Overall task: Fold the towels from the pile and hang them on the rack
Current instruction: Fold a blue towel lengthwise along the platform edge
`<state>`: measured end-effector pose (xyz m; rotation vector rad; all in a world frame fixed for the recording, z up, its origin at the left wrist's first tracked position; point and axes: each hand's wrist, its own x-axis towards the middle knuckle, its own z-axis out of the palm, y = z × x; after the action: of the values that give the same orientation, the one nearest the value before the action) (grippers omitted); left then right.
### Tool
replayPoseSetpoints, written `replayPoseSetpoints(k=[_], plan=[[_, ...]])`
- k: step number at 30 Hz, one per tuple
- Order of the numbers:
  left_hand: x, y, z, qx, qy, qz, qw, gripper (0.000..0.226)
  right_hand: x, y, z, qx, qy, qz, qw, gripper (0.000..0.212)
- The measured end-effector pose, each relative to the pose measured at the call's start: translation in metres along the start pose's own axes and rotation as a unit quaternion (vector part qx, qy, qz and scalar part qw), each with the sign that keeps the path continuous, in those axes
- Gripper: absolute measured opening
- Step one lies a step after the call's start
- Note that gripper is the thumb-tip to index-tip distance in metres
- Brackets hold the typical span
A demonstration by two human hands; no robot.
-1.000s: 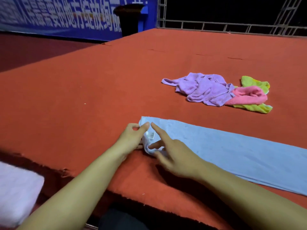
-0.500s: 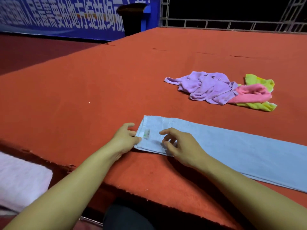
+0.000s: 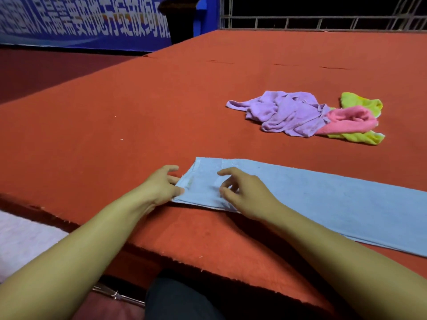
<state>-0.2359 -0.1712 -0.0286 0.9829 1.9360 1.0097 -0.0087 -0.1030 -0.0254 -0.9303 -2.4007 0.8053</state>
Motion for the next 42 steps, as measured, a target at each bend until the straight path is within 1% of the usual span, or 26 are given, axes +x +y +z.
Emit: replayPoseSetpoints(k=[2,3,4,5,6,7,9,11,13,17,18,20,22,24,26,27,28,30,31,32,35,39,42], plan=[[0.006,-0.002,-0.009,0.018,-0.021,-0.017,0.999,0.066,0.015,0.002,-0.007,-0.004,0.014,0.014,1.0,0.035],[0.01,0.0,-0.011,0.046,-0.026,-0.015,0.998,0.06,0.024,0.005,-0.01,-0.007,0.02,0.024,0.999,0.033],[0.016,0.003,-0.01,0.091,-0.016,0.0,0.996,0.054,0.033,0.008,-0.012,-0.014,0.026,0.034,0.999,0.031],[0.023,0.006,-0.008,0.137,0.011,0.025,0.99,0.049,0.042,0.012,-0.015,-0.029,0.032,0.043,0.998,0.029],[0.033,0.011,-0.005,0.166,0.044,0.056,0.984,0.044,0.051,0.017,-0.017,-0.049,0.039,0.049,0.997,0.029],[0.042,0.016,-0.001,0.172,0.069,0.086,0.979,0.04,0.059,0.022,-0.018,-0.064,0.047,0.055,0.995,0.029],[0.06,0.026,0.009,0.156,0.086,0.123,0.976,0.036,0.073,0.032,-0.019,-0.077,0.069,0.07,0.992,0.03],[0.075,0.032,0.018,0.159,0.077,0.129,0.976,0.037,0.085,0.043,-0.015,-0.092,0.089,0.087,0.988,0.031],[0.087,0.031,0.023,0.18,0.06,0.137,0.972,0.038,0.093,0.052,-0.01,-0.125,0.089,0.098,0.983,0.032],[0.101,0.027,0.021,0.199,0.032,0.143,0.969,0.033,0.1,0.061,-0.006,-0.202,0.02,0.119,0.972,0.034],[0.104,0.028,0.019,0.186,0.029,0.142,0.972,0.031,0.102,0.061,-0.007,-0.207,0.009,0.121,0.971,0.034],[0.11,0.033,0.015,0.146,0.037,0.15,0.977,0.031,0.108,0.06,-0.012,-0.18,0.008,0.132,0.975,0.035],[0.116,0.041,0.012,0.112,0.041,0.159,0.98,0.036,0.114,0.059,-0.016,-0.137,0.024,0.145,0.98,0.037],[0.122,0.048,0.012,0.103,0.032,0.157,0.982,0.04,0.117,0.059,-0.018,-0.12,0.048,0.15,0.98,0.04],[0.125,0.047,0.014,0.141,0.015,0.143,0.98,0.041,0.115,0.059,-0.016,-0.131,0.047,0.158,0.978,0.041],[0.122,0.045,0.016,0.17,0.019,0.144,0.975,0.043,0.113,0.06,-0.015,-0.14,0.049,0.157,0.976,0.041],[0.116,0.043,0.018,0.193,0.038,0.154,0.968,0.045,0.108,0.06,-0.016,-0.147,0.064,0.151,0.975,0.042],[0.093,0.038,0.021,0.183,0.081,0.197,0.96,0.042,0.094,0.057,-0.021,-0.144,0.119,0.123,0.975,0.044],[0.079,0.034,0.021,0.165,0.083,0.221,0.958,0.04,0.084,0.053,-0.023,-0.134,0.134,0.105,0.976,0.043],[0.062,0.029,0.02,0.154,0.068,0.242,0.955,0.04,0.074,0.048,-0.024,-0.119,0.137,0.086,0.98,0.041],[0.021,0.005,0.015,0.163,0.006,0.261,0.952,0.042,0.04,0.029,-0.015,-0.064,0.086,0.037,0.994,0.036],[0.0,-0.019,0.002,0.177,0.0,0.266,0.948,0.047,0.003,0.012,0.003,-0.079,0.006,-0.003,0.997,0.037],[-0.005,-0.024,-0.002,0.212,-0.001,0.284,0.935,0.048,-0.01,0.01,0.01,-0.076,-0.007,0.004,0.997,0.038]])
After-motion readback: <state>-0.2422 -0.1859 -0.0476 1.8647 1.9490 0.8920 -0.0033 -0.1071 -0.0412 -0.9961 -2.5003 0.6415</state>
